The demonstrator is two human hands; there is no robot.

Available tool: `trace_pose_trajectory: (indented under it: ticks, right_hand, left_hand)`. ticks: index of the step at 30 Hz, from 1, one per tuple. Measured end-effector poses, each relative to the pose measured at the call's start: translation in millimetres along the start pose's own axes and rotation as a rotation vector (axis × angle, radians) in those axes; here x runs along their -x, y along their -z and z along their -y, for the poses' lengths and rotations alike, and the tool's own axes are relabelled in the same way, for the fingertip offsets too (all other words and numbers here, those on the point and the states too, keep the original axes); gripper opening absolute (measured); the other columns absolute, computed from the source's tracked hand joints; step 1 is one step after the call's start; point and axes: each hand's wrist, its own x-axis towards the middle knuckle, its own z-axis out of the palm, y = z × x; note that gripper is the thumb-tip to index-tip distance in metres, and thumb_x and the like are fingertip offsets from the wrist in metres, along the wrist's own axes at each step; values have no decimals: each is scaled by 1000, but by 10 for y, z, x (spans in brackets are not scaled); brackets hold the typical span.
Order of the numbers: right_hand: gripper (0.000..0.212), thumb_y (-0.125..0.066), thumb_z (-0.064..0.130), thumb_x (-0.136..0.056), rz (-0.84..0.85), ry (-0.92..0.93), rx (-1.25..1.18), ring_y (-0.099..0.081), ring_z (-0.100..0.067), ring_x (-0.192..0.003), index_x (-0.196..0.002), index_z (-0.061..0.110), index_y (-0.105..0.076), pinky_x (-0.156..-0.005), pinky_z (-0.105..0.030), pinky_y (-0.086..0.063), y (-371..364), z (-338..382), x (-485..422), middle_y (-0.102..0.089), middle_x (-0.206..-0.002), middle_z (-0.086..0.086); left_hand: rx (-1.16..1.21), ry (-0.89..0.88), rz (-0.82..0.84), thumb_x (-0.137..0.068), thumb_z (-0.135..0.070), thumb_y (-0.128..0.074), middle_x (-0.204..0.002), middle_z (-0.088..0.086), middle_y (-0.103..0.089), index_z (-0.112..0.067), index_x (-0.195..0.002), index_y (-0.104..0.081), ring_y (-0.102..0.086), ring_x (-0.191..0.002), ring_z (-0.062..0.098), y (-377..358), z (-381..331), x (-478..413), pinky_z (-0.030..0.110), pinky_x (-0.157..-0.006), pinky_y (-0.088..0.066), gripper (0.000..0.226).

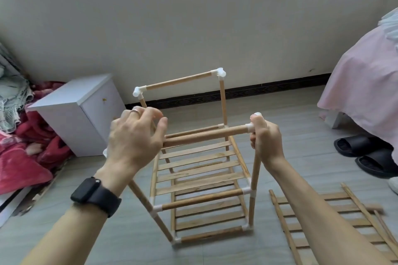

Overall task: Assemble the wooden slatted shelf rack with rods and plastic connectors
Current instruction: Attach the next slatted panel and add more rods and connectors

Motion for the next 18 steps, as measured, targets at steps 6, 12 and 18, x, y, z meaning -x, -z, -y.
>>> trace_pose_trajectory:
  ticks: [6, 12, 18]
  right_hand:
    - [38, -54, 39, -89, 80, -56, -88, -36, -10, -47, -53, 28, -49, -49, -29, -34, 3, 66, 0, -40, -51, 5]
    - [25, -50, 37, -80, 127, -52, -20, -33, -11, -48, -61, 23, -45, -48, -31, -31, -9, 135, 9, -38, -53, 5]
    - [20, -47, 35, -79, 115, -74, 21, -32, -10, -46, -64, 22, -45, -47, -30, -31, -61, 126, -4, -36, -51, 6]
  left_hand:
    - [924, 852, 48, -90, -39, -56, -94, 6, -68, -16, -107, -62, -69, -85, 25, -63, 482, 395, 35, -69, -49, 29]
    - [1034, 922, -159, -75, -35, -51, -46, -11, -39, -21, -63, -52, -37, -48, 13, -222, 395, 398, 31, -51, -36, 19]
    - [1036, 926, -204, -80, -35, -50, -48, -9, -41, -21, -60, -51, -40, -55, 18, -348, 416, 384, 41, -61, -37, 24]
